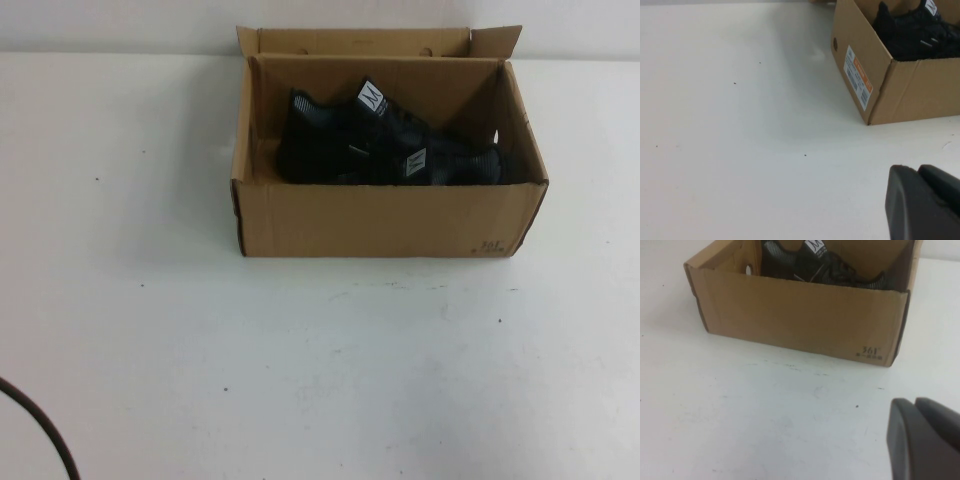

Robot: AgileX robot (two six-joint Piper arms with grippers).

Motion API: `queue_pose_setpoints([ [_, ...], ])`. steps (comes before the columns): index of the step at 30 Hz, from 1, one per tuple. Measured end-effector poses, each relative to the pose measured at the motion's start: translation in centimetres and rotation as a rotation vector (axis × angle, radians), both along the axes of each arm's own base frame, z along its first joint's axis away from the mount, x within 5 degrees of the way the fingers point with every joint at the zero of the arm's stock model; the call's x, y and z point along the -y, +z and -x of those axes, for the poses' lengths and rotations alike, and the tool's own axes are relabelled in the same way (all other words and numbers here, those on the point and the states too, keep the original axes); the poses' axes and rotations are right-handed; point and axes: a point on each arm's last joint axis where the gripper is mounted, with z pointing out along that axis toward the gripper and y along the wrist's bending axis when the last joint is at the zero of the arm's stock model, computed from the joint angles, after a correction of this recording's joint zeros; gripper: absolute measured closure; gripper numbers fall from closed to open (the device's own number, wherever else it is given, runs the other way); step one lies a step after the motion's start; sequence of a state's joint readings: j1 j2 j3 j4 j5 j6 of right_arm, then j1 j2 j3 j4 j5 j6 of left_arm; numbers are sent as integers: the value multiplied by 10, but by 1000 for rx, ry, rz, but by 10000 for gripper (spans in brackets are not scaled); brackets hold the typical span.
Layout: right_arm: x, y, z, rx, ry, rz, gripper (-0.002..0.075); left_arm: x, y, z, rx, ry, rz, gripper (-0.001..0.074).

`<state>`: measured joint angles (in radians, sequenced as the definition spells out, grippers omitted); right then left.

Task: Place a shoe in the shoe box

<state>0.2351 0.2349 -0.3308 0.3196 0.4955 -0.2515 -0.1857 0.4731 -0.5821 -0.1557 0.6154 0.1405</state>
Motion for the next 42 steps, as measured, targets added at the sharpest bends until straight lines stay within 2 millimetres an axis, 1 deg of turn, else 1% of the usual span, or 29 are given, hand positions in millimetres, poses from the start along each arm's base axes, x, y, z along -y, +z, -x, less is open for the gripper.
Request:
queue_pose_setpoints([
  [19, 0, -1, 0, -10, 3, 1, 741, 0, 0, 0, 0, 1, -7, 736],
  [23, 0, -1, 0, -12, 4, 1, 741, -4, -4, 0, 18, 16, -74, 736],
  [25, 0, -1, 0, -13, 4, 2, 741, -6, -9, 1, 24, 21, -96, 736],
  [28, 0, -1, 1, -14, 4, -1, 741, -7, -21, 4, 50, 27, -107, 736],
  [31, 0, -1, 1, -14, 4, -1, 741, -10, -36, 10, 145, 39, -119, 736],
  [37, 0, -1, 1, -14, 4, -1, 741, -14, -79, 28, 357, 60, -76, 736],
  [40, 0, -1, 1, -14, 4, -1, 741, -15, -106, 34, 360, 72, -34, 736],
  [42, 0, -1, 1, -14, 4, -1, 741, -15, -125, 34, 295, 79, -10, 736],
])
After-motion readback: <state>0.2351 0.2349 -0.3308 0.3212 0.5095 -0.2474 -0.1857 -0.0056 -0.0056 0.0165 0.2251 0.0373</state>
